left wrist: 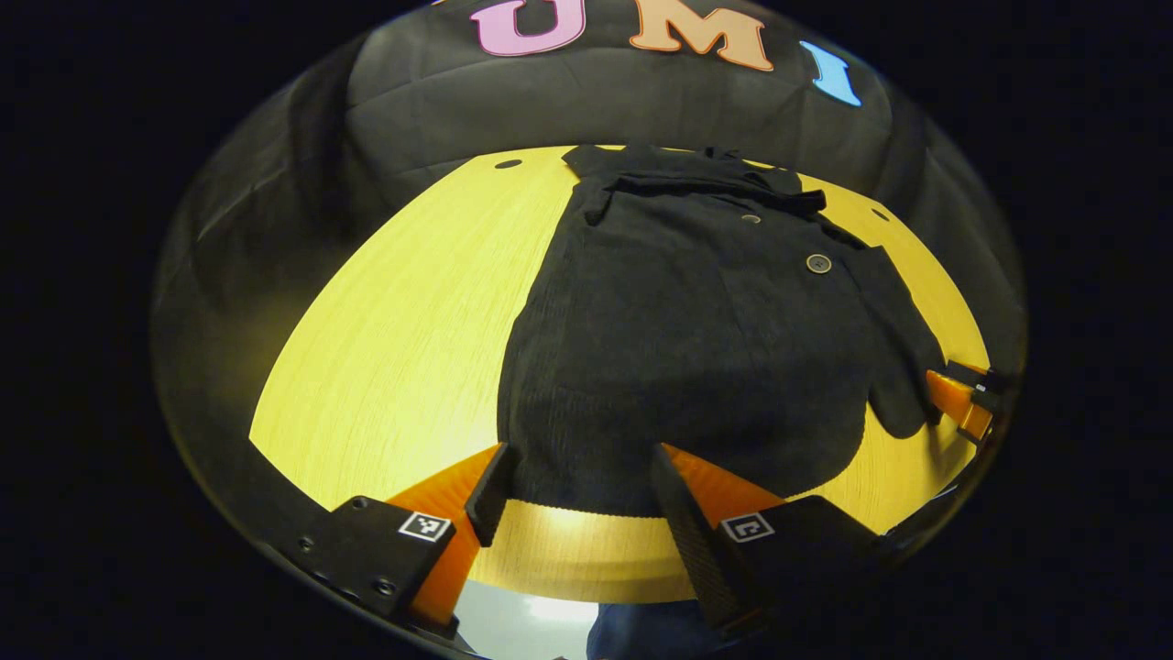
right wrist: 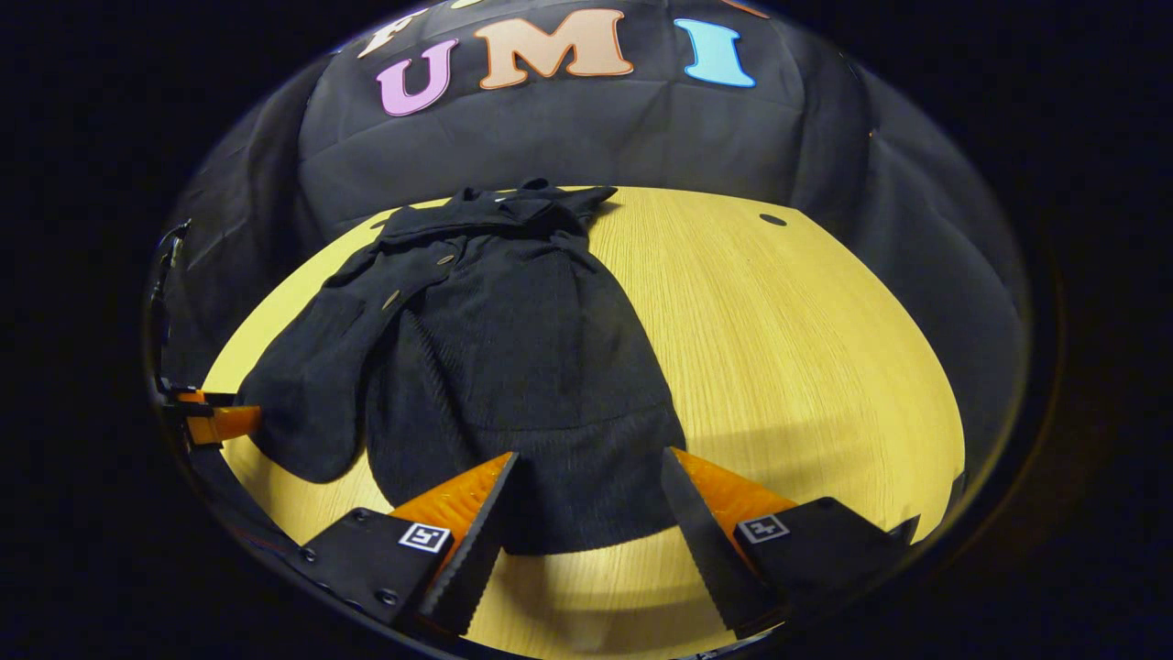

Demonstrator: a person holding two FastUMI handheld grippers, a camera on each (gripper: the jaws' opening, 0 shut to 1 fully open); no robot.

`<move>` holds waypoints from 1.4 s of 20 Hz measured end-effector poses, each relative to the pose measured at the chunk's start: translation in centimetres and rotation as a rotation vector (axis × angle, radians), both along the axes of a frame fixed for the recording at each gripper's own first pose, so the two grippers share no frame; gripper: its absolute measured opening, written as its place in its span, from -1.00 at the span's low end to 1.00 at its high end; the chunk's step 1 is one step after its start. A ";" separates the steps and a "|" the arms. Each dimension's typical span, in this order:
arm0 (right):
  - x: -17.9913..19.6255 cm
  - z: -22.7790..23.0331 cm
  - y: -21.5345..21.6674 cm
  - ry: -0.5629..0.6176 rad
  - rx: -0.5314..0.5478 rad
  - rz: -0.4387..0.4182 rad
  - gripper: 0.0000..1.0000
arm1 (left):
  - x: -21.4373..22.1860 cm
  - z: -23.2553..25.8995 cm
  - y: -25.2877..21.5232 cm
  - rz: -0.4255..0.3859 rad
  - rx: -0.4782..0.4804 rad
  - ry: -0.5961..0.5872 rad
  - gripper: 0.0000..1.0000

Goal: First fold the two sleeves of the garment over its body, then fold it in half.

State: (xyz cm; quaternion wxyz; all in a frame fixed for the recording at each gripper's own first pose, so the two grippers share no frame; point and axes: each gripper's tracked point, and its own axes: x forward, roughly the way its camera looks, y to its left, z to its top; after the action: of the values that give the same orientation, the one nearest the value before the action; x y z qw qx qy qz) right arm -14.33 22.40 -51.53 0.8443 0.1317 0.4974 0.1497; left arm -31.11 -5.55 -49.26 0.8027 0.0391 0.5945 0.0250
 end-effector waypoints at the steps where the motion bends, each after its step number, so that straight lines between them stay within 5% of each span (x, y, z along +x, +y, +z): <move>1: -0.1 0.1 0.1 -0.005 -0.002 0.011 0.81 | 0.1 -0.1 -0.4 -0.015 -0.005 -0.001 0.70; 3: -0.3 0.3 0.9 -0.011 0.007 0.036 0.60 | 0.3 -0.4 -1.2 -0.036 -0.015 0.002 0.48; 5: -0.6 0.7 1.7 -0.022 0.012 0.056 0.19 | 0.4 -0.5 -1.7 -0.054 -0.023 0.002 0.26; 8: -0.7 0.9 2.3 -0.025 0.013 0.076 -0.04 | 0.3 -0.6 -2.1 -0.070 -0.042 -0.010 -0.12; 11: -0.8 1.0 2.5 -0.004 0.020 0.068 -0.44 | 0.6 -0.5 -2.5 -0.028 -0.079 -0.032 -0.64; 12: -0.4 0.6 3.1 0.006 0.034 0.069 -0.34 | 0.7 -0.5 -2.5 -0.003 -0.098 -0.036 -0.71; 13: -0.9 1.0 2.9 0.005 0.032 0.058 -0.52 | 0.9 -0.4 -2.4 0.022 -0.119 -0.043 -0.87; 18: -0.9 1.3 3.2 0.000 0.001 0.038 -0.69 | 1.0 -0.3 -2.5 0.139 -0.206 -0.050 -1.00; 22: -0.8 1.5 3.2 -0.008 -0.021 0.038 -0.92 | 1.2 -0.3 -2.6 0.084 -0.183 -0.034 -1.00; 28: 0.6 2.9 2.4 0.002 0.013 -0.040 -0.94 | 3.8 0.6 -2.9 0.060 -0.223 -0.060 -1.00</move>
State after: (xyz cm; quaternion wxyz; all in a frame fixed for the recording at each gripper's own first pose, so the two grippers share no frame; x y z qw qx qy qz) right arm -13.74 24.75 -48.61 0.8459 0.1472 0.4944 0.1359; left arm -27.26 -8.43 -48.65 0.8183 -0.0691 0.5704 -0.0159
